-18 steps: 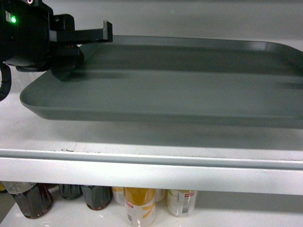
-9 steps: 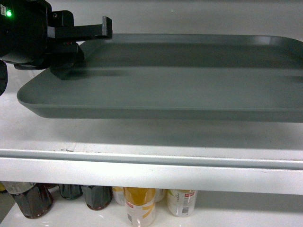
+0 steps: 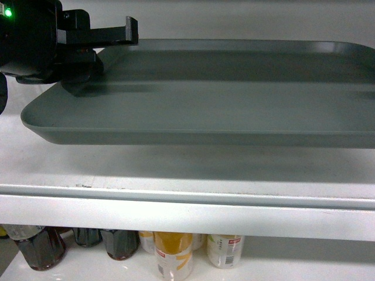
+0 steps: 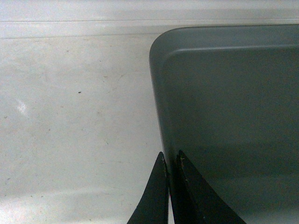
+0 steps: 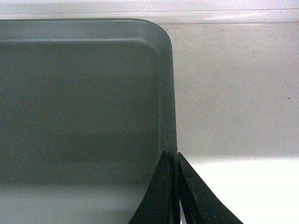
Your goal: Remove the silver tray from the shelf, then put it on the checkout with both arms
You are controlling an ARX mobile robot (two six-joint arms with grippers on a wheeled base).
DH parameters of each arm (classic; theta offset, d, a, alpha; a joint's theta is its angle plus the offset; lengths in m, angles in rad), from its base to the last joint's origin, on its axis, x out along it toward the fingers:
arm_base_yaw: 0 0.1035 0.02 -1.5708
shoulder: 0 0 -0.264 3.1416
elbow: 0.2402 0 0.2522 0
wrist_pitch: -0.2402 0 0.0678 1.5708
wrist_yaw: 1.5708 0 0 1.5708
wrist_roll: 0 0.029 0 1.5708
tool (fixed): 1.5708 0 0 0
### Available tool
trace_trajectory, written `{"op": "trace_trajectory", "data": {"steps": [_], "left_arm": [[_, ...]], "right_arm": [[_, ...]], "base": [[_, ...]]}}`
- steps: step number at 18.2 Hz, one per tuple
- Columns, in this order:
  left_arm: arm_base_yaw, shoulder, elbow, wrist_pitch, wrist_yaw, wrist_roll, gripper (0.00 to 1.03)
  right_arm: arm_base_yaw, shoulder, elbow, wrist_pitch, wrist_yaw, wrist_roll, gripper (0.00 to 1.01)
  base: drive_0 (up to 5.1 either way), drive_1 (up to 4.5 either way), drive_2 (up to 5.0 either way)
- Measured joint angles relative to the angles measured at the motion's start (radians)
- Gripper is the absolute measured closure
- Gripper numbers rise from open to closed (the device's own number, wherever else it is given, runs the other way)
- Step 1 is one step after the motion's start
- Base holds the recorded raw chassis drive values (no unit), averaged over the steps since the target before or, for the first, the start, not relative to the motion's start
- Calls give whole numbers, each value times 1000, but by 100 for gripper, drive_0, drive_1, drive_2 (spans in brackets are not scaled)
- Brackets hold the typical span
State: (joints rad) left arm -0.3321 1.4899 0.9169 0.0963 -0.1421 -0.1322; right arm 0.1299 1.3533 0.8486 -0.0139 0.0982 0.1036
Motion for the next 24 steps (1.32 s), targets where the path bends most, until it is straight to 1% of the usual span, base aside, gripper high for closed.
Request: {"op": "trace_trajectory", "data": {"steps": [24], "left_arm": [[2, -1, 0, 4, -4, 0, 99]], "right_arm": [[0, 0, -1, 6, -2, 0, 99]], "base": [[0, 0, 0]]}}
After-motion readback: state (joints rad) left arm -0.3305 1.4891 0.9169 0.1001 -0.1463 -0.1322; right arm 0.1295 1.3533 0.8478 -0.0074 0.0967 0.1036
